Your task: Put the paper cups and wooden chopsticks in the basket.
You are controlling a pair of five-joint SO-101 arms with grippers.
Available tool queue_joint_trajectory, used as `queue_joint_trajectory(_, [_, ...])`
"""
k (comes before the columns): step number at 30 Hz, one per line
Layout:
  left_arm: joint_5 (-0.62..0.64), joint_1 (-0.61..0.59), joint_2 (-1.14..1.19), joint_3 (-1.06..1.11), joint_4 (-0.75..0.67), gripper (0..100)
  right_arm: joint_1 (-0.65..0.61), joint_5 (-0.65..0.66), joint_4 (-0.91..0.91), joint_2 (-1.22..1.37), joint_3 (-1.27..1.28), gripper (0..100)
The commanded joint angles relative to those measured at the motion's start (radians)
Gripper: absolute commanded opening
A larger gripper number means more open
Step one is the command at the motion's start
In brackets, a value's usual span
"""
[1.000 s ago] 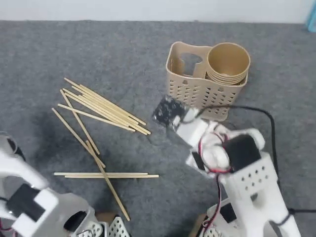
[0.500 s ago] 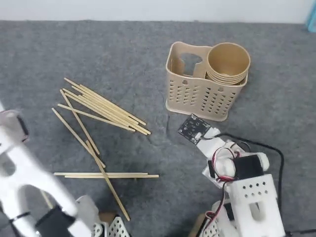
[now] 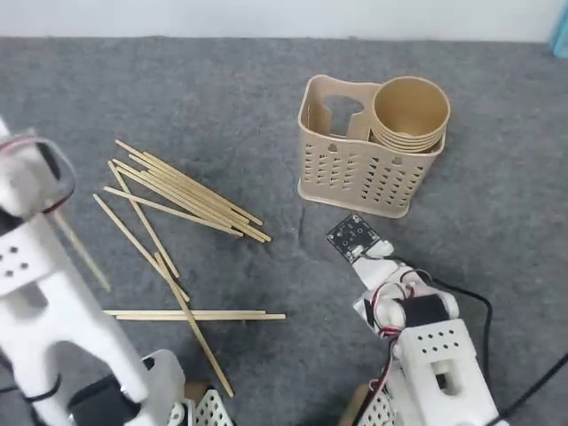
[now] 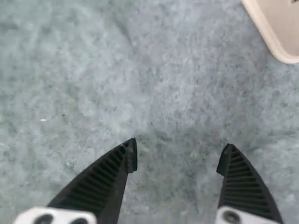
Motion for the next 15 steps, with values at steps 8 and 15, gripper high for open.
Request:
queue_joint_trajectory(8, [0.221, 0.384, -0.038, -0.300, -0.258, 1, -0.007, -0.025, -0.030, -0.054, 0.015, 28.4])
queue_joint_trajectory(15, [0.215, 0.677, -0.037, -0.229, -0.640, 1, -0.007, -0.025, -0.036, -0.054, 0.017, 28.4])
